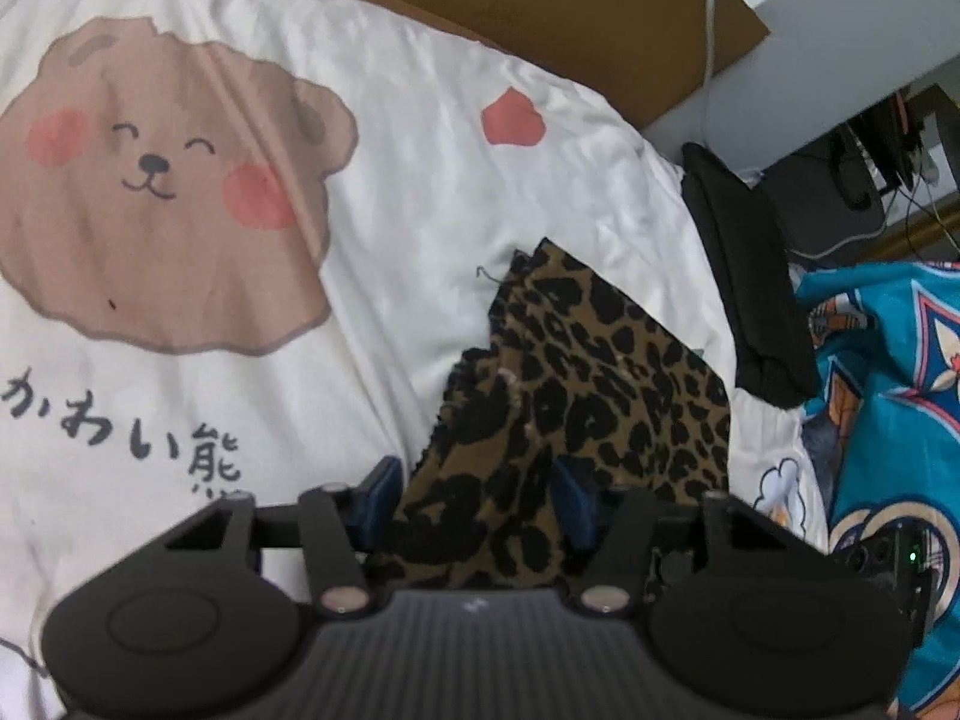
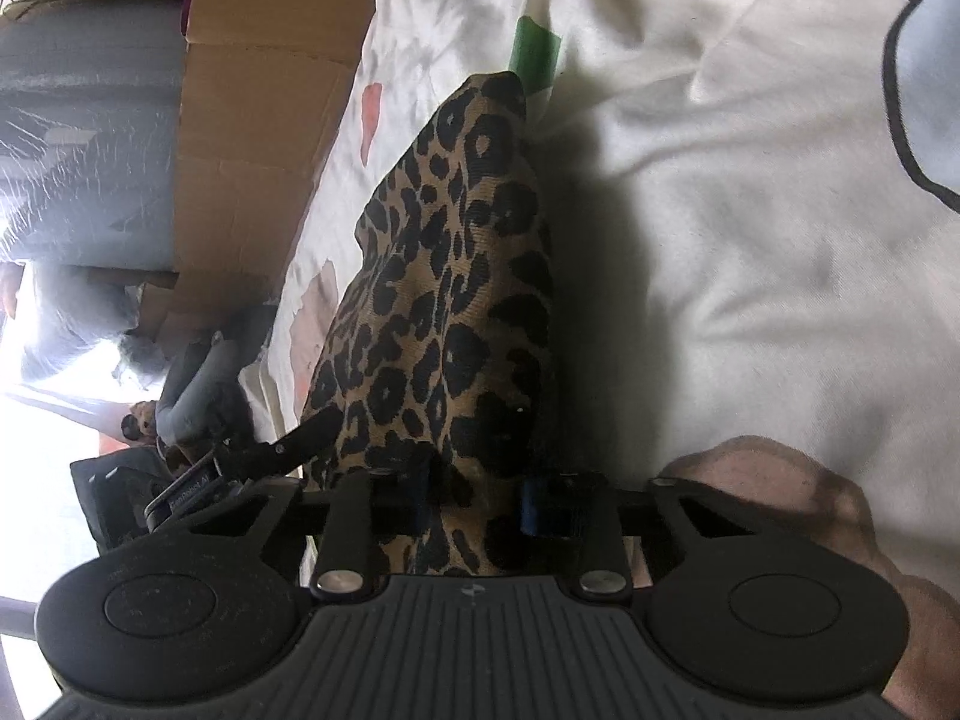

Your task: Fold clothes

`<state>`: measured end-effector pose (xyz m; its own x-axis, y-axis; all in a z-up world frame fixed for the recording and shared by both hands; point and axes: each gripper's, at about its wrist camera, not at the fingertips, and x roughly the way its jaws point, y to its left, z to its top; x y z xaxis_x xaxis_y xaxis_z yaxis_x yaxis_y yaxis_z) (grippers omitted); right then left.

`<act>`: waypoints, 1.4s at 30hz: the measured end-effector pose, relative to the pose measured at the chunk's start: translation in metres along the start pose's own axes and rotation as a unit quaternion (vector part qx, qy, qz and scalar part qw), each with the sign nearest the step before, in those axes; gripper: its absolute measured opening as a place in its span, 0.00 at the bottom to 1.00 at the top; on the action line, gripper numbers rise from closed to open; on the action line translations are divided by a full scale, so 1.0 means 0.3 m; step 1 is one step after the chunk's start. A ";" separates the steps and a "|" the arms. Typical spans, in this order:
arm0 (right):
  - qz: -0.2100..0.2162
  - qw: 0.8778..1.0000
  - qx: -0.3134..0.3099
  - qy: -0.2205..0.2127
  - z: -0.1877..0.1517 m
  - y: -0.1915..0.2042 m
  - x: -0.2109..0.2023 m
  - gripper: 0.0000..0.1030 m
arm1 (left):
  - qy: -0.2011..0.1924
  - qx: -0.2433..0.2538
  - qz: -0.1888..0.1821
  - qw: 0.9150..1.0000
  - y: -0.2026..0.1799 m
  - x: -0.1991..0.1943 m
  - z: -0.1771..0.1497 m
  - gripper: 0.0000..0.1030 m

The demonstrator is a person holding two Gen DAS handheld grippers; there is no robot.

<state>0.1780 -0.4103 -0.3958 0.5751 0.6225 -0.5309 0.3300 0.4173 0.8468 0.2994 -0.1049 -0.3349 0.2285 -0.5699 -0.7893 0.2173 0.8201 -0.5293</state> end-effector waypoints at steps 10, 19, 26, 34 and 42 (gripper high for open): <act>0.004 1.000 0.002 -0.008 0.000 -0.018 -0.031 0.17 | 0.021 0.030 -0.002 0.999 -0.021 0.032 0.035 0.69; -0.008 1.000 -0.006 -0.006 0.003 0.003 0.026 0.32 | 0.034 0.035 -0.006 0.999 -0.034 0.079 0.039 0.70; 0.004 1.000 -0.022 -0.016 0.001 0.035 -0.001 0.12 | 0.034 0.027 -0.016 0.999 -0.039 0.025 0.059 0.51; -0.006 0.999 -0.042 -0.028 0.007 0.060 -0.068 0.08 | 0.039 0.047 -0.046 0.997 -0.087 -0.001 0.067 0.48; -0.014 0.999 -0.023 -0.032 0.010 0.021 -0.102 0.08 | 0.064 0.059 -0.017 0.996 -0.098 0.089 0.083 0.67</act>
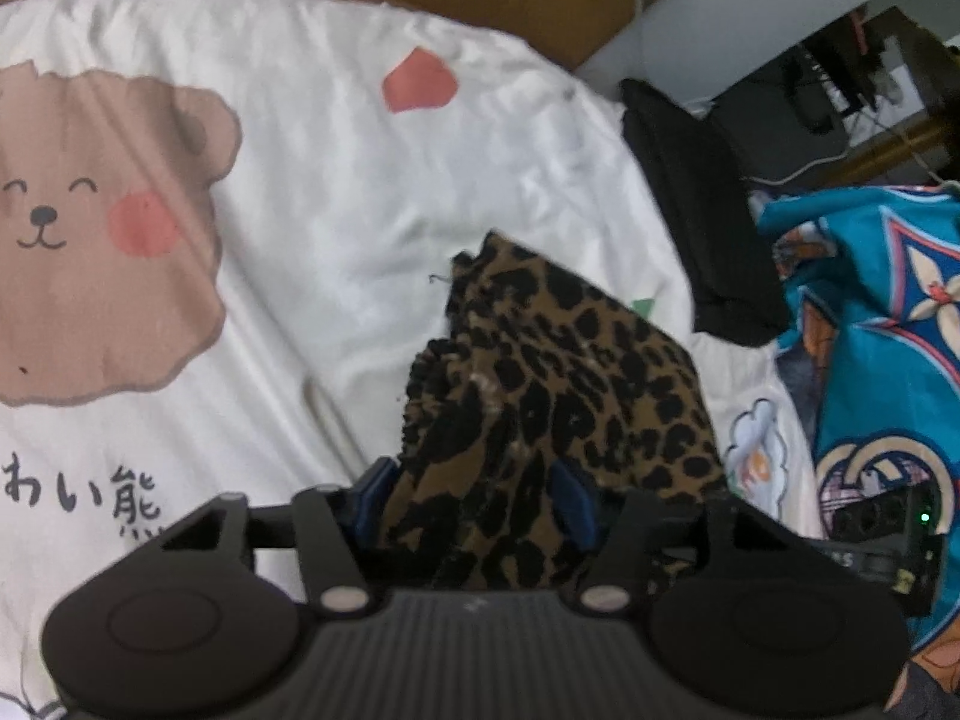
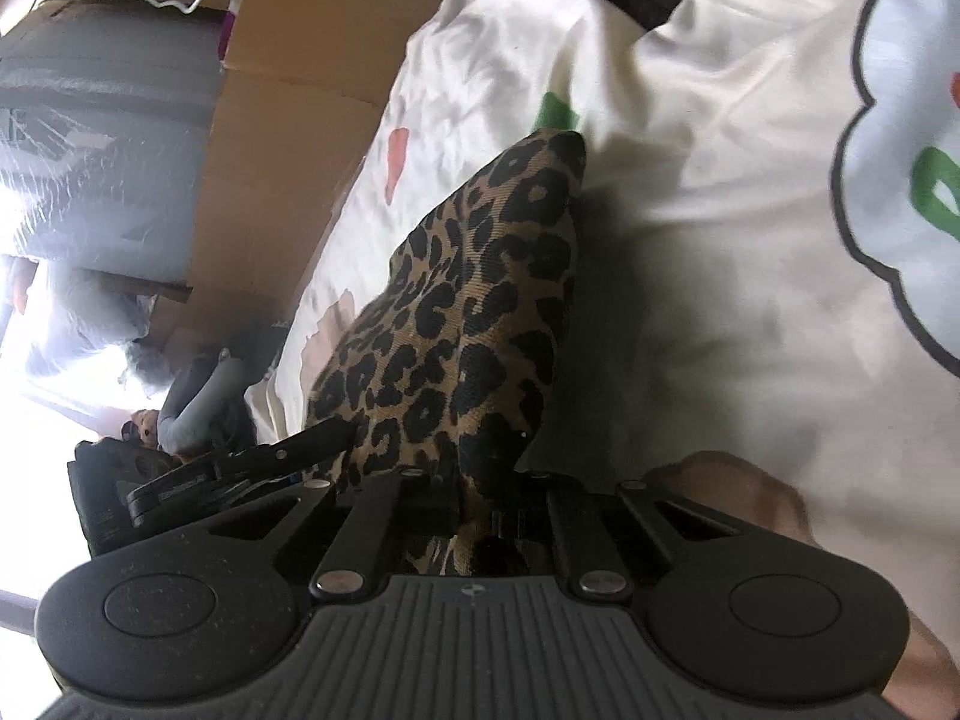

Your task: Fold clothes

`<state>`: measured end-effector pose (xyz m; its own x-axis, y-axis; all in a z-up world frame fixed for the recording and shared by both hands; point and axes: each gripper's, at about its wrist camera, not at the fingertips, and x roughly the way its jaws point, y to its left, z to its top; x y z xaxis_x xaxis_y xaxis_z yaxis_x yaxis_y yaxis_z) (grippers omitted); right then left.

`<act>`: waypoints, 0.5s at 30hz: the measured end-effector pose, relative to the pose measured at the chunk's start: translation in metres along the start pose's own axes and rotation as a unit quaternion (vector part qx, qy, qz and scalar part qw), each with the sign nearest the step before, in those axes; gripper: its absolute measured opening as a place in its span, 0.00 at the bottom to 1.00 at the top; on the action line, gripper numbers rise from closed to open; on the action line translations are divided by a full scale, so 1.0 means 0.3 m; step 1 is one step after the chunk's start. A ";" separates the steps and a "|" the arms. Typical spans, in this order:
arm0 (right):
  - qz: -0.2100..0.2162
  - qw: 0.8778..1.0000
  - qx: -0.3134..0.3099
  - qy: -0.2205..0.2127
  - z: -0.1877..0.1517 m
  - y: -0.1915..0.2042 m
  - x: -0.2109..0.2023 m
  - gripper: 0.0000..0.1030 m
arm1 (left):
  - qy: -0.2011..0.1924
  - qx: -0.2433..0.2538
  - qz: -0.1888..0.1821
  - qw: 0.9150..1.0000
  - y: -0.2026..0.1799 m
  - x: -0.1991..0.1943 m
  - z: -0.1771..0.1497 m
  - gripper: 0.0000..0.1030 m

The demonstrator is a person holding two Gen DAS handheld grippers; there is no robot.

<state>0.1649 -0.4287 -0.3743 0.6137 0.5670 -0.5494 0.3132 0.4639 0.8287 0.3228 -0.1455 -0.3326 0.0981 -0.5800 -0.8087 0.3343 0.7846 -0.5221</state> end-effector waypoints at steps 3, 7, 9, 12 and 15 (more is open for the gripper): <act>-0.012 1.000 0.005 0.009 0.008 -0.006 0.014 0.18 | 0.022 0.006 -0.001 1.000 -0.003 0.040 0.019 0.72; -0.020 1.000 0.006 0.011 0.020 -0.007 0.029 0.37 | 0.044 0.042 -0.006 0.998 -0.024 0.084 0.031 0.80; -0.017 1.000 0.014 0.009 0.022 -0.012 0.039 0.36 | 0.049 0.049 -0.005 0.998 -0.034 0.087 0.035 0.79; -0.010 1.000 0.021 0.010 0.016 -0.016 0.056 0.35 | 0.053 0.058 0.001 0.997 -0.040 0.079 0.037 0.67; -0.015 1.000 0.018 0.006 0.008 -0.006 0.062 0.16 | 0.057 0.057 -0.002 0.997 -0.038 0.058 0.047 0.51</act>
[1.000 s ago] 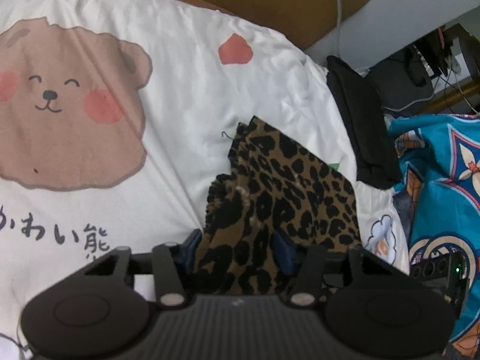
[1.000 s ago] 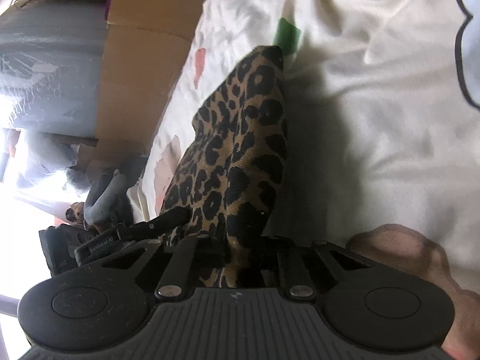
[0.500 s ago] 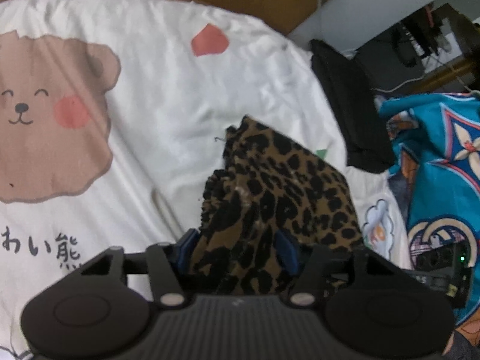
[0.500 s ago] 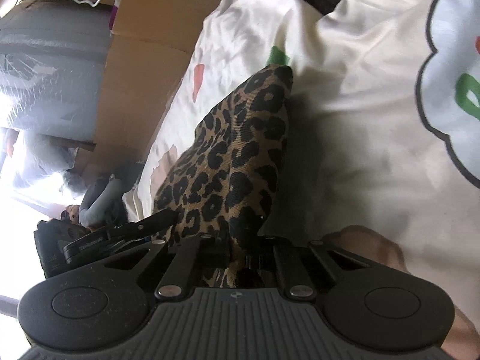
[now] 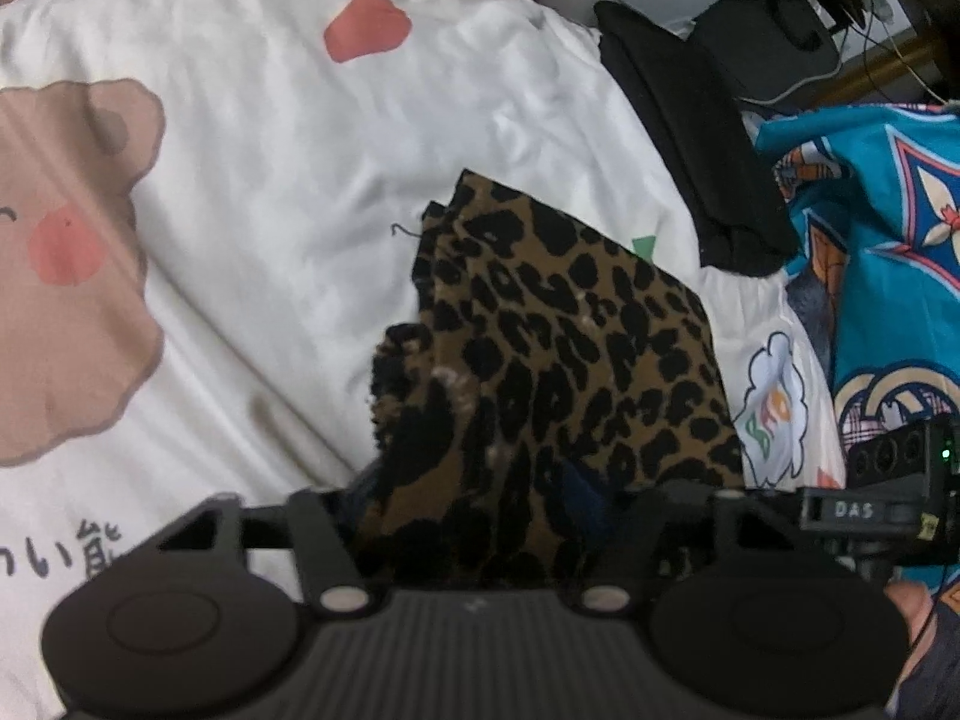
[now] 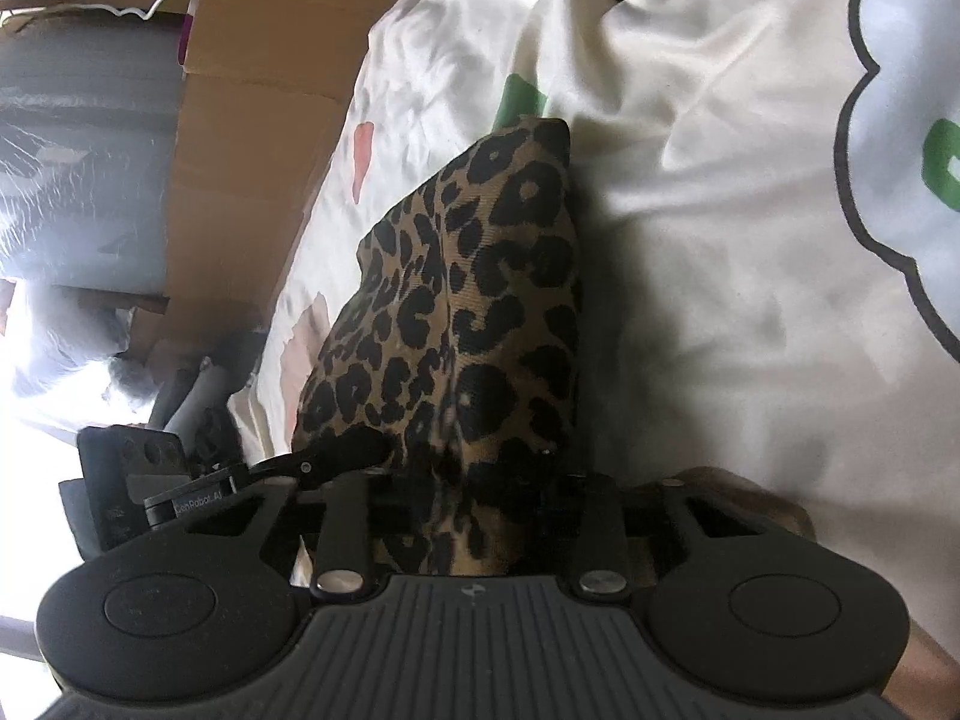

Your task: Fold clothes

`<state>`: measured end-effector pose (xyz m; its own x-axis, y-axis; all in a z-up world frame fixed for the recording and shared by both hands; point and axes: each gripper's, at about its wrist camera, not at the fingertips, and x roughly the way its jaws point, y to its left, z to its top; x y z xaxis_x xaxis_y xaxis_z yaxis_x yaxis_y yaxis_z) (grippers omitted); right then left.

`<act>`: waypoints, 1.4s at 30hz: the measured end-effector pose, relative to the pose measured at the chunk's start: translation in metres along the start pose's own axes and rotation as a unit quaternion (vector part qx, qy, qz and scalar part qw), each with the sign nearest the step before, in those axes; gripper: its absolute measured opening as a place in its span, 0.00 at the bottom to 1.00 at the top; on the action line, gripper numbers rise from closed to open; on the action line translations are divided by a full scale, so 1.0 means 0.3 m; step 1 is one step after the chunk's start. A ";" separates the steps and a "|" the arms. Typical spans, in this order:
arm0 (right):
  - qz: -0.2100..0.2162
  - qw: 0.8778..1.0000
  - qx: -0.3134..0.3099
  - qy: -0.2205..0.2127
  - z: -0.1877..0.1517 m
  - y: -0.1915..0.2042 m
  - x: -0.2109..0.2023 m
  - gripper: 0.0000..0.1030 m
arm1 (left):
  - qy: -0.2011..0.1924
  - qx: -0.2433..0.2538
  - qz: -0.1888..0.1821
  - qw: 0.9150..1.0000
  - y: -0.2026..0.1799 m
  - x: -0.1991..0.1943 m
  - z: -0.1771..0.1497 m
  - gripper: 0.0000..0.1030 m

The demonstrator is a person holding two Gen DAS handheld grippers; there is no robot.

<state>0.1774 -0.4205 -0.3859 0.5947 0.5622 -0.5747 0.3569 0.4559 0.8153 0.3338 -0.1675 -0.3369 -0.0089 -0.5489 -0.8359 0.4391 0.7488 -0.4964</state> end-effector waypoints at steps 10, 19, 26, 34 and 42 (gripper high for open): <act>-0.027 0.999 -0.033 -0.006 -0.006 0.107 -0.033 0.07 | -0.019 0.004 0.022 1.000 -0.065 -0.095 -0.009 0.33; -0.025 0.995 -0.098 -0.001 -0.028 0.271 -0.101 0.07 | -0.079 -0.009 0.031 0.996 -0.119 -0.286 -0.056 0.31; -0.018 0.982 -0.186 -0.003 -0.050 0.437 -0.177 0.07 | -0.123 0.004 0.041 0.991 -0.203 -0.442 -0.071 0.30; -0.011 0.964 -0.266 -0.018 -0.050 0.612 -0.303 0.07 | -0.184 0.018 0.035 0.982 -0.314 -0.598 -0.087 0.30; 0.001 0.937 -0.348 -0.043 -0.071 0.750 -0.440 0.07 | -0.235 0.047 0.038 0.970 -0.425 -0.729 -0.114 0.30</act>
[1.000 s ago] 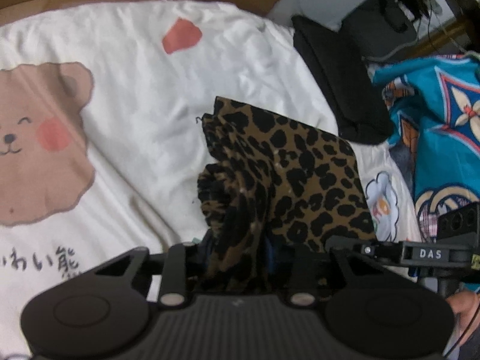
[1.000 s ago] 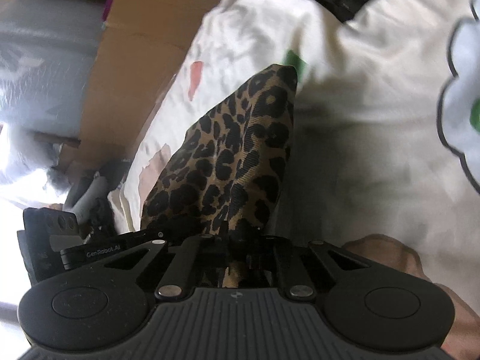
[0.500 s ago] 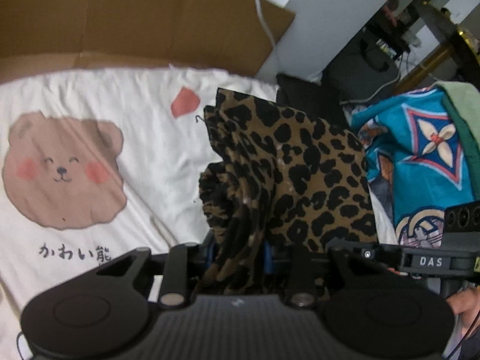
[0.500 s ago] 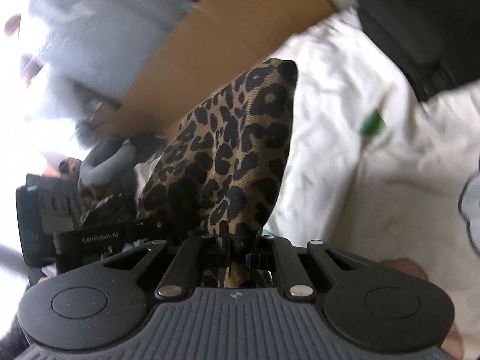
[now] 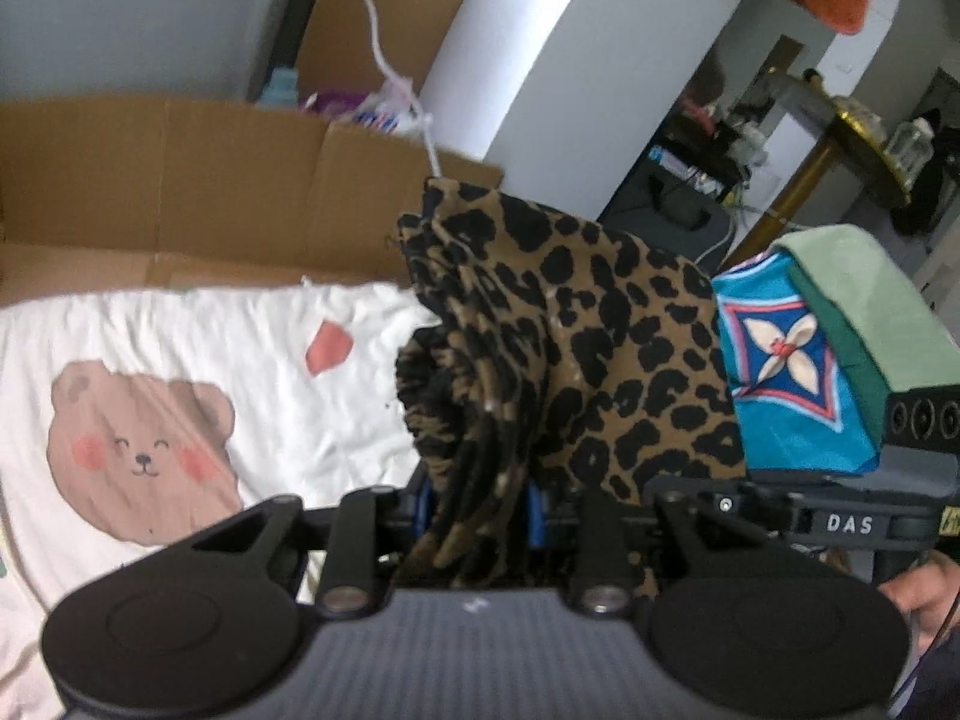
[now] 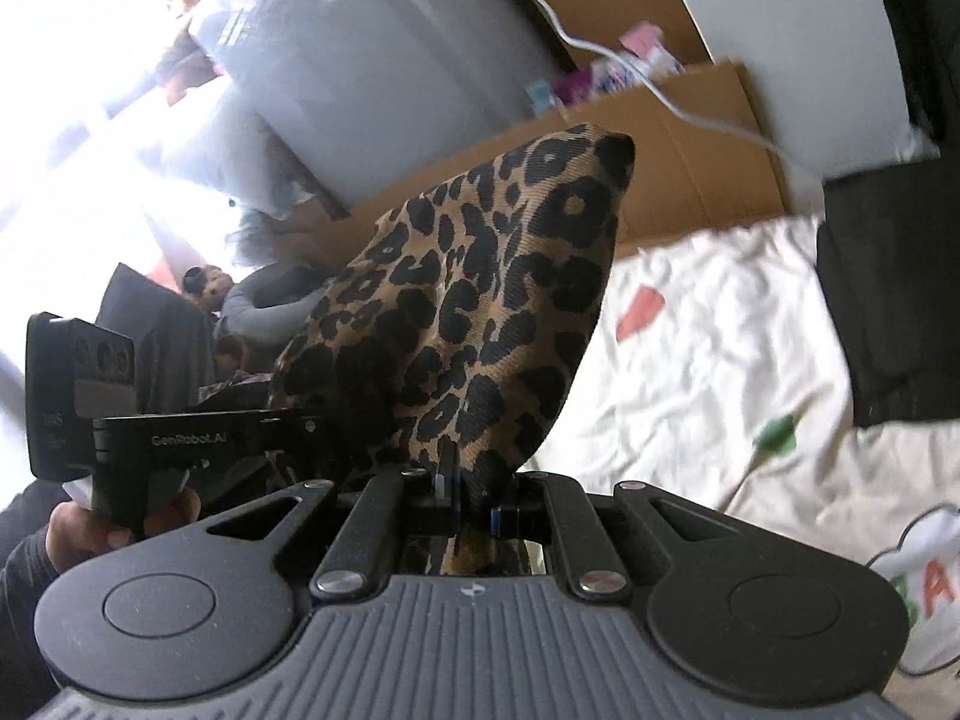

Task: Fold clothes
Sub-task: 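Hold the lifted leopard garment up between both tools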

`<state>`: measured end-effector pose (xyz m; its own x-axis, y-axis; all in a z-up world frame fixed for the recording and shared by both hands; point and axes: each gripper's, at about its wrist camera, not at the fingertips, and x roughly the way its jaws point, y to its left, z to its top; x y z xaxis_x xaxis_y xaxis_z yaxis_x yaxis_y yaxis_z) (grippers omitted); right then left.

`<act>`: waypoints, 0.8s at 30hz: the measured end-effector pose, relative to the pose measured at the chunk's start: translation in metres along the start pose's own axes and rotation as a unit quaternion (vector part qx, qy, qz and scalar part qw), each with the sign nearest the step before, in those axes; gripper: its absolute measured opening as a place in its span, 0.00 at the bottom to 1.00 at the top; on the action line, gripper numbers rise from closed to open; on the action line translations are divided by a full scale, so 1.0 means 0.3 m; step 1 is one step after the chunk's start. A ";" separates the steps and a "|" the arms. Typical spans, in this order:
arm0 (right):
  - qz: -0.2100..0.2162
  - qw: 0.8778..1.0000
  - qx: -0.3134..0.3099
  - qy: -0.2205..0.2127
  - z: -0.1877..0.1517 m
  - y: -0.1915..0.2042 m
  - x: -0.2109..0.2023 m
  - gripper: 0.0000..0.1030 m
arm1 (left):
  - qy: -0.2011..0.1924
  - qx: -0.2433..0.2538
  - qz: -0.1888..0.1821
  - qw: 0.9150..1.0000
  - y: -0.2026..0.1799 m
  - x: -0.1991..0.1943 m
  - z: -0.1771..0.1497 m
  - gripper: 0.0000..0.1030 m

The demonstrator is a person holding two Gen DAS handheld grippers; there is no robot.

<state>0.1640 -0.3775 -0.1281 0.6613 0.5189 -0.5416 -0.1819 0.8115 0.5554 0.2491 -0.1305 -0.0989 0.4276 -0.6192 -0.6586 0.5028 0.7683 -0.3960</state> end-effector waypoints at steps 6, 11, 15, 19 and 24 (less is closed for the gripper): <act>-0.004 0.998 -0.059 -0.019 0.026 0.076 -0.084 0.07 | -0.032 0.001 -0.002 0.999 -0.042 -0.068 -0.024 0.30; -0.016 0.995 -0.091 -0.034 0.007 0.122 -0.110 0.07 | -0.060 0.014 0.011 0.998 -0.073 -0.107 -0.052 0.30; -0.024 0.993 -0.109 -0.042 -0.006 0.152 -0.116 0.07 | -0.070 0.017 0.017 0.997 -0.088 -0.127 -0.057 0.30; -0.029 0.991 -0.125 -0.047 -0.007 0.173 -0.121 0.07 | -0.080 0.019 0.021 0.996 -0.101 -0.145 -0.055 0.30; -0.029 0.989 -0.136 -0.055 -0.005 0.180 -0.122 0.07 | -0.089 0.014 0.028 0.996 -0.123 -0.169 -0.078 0.30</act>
<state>0.1288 -0.3522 -0.0793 0.7488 0.4487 -0.4878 -0.3199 0.8893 0.3268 0.1913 -0.1238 -0.0660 0.5802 -0.5963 -0.5548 0.4941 0.7992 -0.3423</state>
